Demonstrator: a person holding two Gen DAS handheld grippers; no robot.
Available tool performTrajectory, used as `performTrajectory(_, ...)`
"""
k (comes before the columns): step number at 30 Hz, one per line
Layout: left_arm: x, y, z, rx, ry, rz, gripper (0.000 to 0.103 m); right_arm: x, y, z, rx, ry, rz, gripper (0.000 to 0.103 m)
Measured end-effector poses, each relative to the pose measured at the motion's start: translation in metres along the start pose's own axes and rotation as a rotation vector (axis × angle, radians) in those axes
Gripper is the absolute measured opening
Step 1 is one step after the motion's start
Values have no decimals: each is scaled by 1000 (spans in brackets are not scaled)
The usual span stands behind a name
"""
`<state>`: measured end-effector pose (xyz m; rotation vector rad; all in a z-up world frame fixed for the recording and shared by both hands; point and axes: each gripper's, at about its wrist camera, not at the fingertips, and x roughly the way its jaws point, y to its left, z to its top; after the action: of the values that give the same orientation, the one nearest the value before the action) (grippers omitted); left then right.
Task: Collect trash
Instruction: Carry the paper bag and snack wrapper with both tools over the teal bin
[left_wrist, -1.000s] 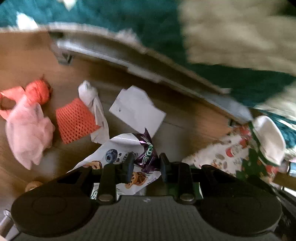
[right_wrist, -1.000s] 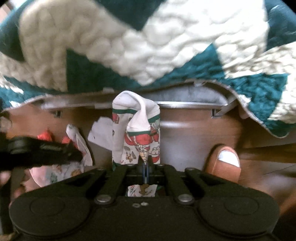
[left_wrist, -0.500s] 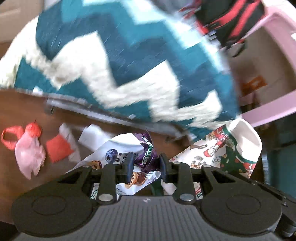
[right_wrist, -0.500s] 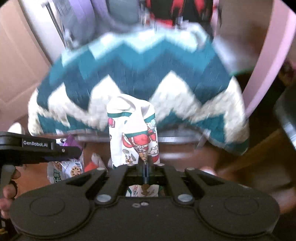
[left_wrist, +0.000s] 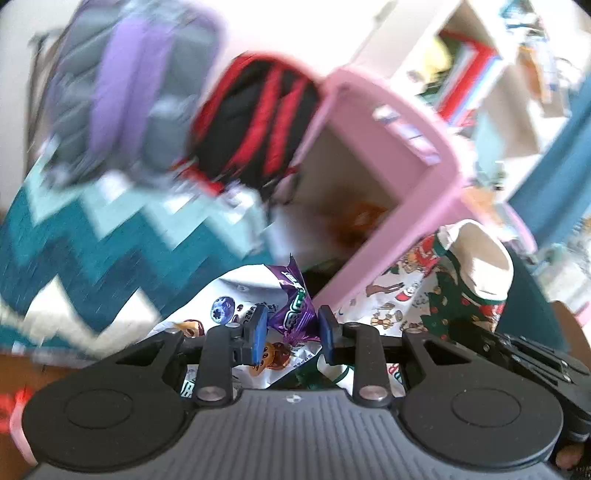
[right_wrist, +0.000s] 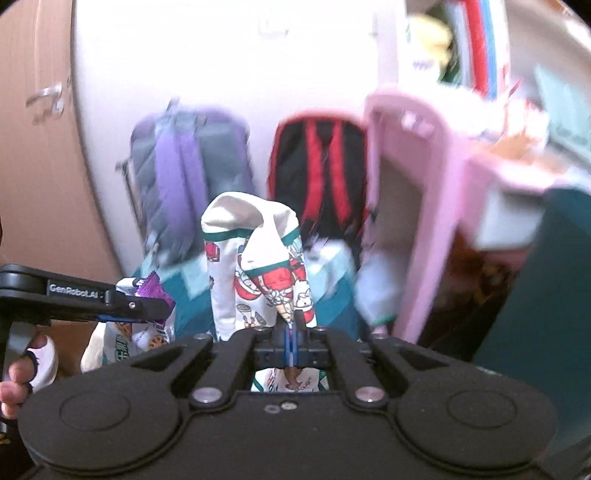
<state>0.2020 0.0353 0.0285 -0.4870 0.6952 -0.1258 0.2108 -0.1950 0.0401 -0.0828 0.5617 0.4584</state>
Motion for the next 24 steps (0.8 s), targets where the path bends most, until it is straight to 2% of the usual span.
performTrajectory(5,-15,-75,40,125,-69,-77,28,-44,-38,42,8,-128,-82,2)
performTrajectory(14,-30,-219,91,305,-138,-291,28,-132,-109,104,29,-325,-263,2)
performTrajectory(20,-19,-305,98,375,-136,-421,28,-170,-171,117,83,-377,-412,2)
performTrajectory(24,4,-350,92,406,-101,-491,28,-180,-208,113,122,-362,-487,2)
